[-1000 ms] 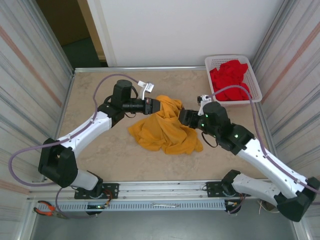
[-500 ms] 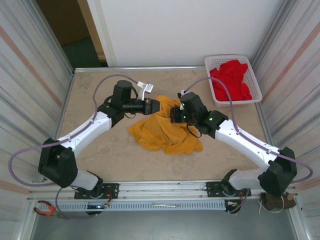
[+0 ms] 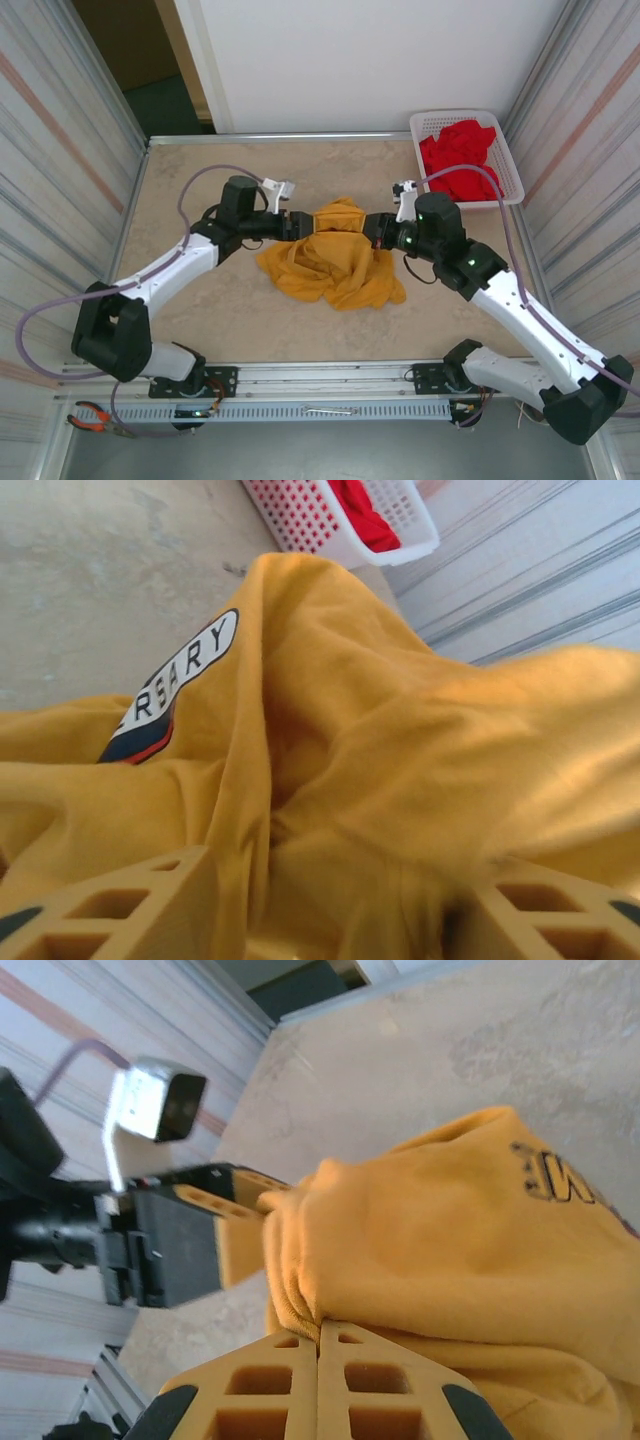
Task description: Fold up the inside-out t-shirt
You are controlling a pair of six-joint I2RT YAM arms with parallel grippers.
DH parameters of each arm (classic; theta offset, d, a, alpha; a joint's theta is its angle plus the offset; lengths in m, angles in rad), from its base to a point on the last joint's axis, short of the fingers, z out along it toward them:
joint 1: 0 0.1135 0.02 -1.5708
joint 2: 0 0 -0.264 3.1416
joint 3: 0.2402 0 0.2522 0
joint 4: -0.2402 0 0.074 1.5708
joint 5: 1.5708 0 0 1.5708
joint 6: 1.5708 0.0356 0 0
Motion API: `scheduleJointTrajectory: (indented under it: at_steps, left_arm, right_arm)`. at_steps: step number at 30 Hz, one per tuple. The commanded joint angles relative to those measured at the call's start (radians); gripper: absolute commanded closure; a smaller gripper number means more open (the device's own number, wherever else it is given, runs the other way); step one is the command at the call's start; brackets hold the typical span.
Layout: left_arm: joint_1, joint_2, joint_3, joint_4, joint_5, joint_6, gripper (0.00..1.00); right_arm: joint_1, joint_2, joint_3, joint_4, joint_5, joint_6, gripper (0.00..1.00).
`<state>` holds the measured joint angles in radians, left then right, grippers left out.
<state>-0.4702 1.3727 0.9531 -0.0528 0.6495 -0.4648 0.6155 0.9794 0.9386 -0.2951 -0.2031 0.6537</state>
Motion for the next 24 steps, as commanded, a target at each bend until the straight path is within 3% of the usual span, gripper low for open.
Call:
scheduleJointTrajectory:
  at_steps: [1,8,16,24]
  left_arm:
    - [-0.010,-0.125,0.011,-0.071,-0.089,0.058,0.37]
    - [-0.111,-0.192,0.078,-0.189,-0.230,0.183,0.38]
    - [-0.228,-0.063,0.154,-0.180,-0.320,0.225,0.45]
    - [-0.259,0.103,0.230,-0.145,-0.345,0.281,0.34]
  right_arm:
    - [-0.005,-0.007,-0.031,0.097,-0.077,0.003,1.00]
    - [-0.003,0.004,-0.051,0.097,-0.088,-0.008,1.00]
    - [0.013,0.002,-0.059,0.097,-0.077,0.000,1.00]
    - [0.033,-0.007,-0.062,0.100,-0.066,0.004,1.00]
